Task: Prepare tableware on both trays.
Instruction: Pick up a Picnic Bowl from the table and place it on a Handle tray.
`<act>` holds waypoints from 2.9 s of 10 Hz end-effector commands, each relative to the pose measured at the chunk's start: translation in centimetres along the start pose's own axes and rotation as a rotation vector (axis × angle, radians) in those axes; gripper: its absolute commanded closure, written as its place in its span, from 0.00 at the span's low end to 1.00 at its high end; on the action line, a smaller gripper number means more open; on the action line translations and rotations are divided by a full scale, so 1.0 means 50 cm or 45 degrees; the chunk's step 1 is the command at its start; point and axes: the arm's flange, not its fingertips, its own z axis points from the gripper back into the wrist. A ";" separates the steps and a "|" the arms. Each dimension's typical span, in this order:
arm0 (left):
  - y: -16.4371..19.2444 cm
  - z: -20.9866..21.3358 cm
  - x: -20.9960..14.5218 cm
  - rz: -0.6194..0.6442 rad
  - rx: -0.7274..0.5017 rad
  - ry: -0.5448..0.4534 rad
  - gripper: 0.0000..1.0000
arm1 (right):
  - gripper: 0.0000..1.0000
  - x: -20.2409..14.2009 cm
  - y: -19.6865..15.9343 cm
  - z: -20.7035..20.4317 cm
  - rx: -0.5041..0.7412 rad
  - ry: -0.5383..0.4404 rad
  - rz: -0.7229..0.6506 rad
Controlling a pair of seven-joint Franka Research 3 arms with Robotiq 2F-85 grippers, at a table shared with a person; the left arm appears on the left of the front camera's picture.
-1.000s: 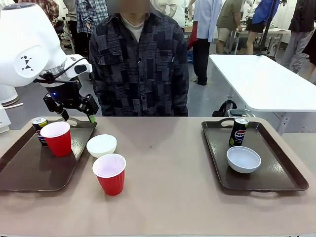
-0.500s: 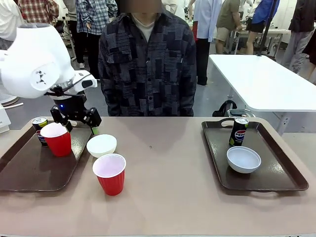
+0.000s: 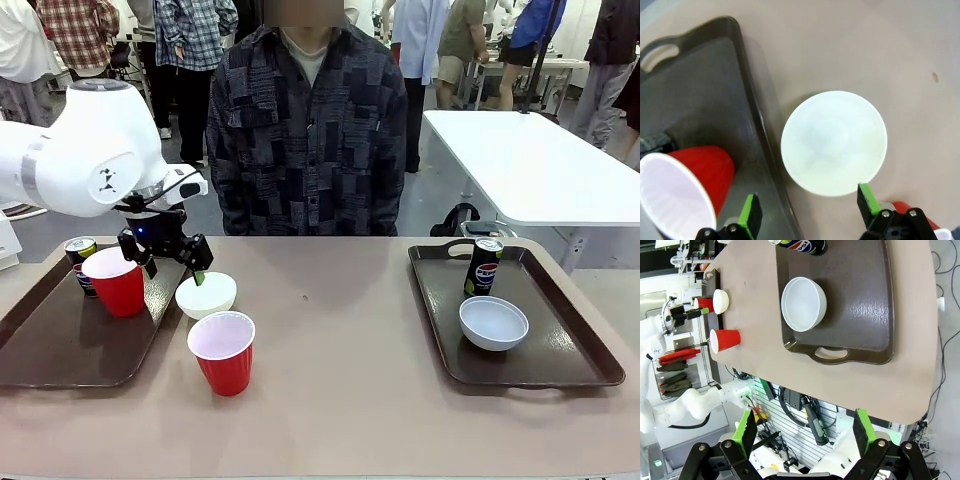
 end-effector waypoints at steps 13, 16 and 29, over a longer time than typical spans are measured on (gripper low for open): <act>-0.021 -0.106 0.033 0.058 0.108 0.013 0.84 | 0.00 0.000 0.002 0.001 0.016 -0.010 -0.005; -0.018 -0.090 0.035 0.082 0.109 0.001 1.00 | 0.00 0.000 0.002 0.001 0.016 -0.010 -0.005; 0.005 0.264 -0.039 0.074 0.055 -0.179 1.00 | 0.00 0.000 0.002 0.001 0.016 -0.010 -0.005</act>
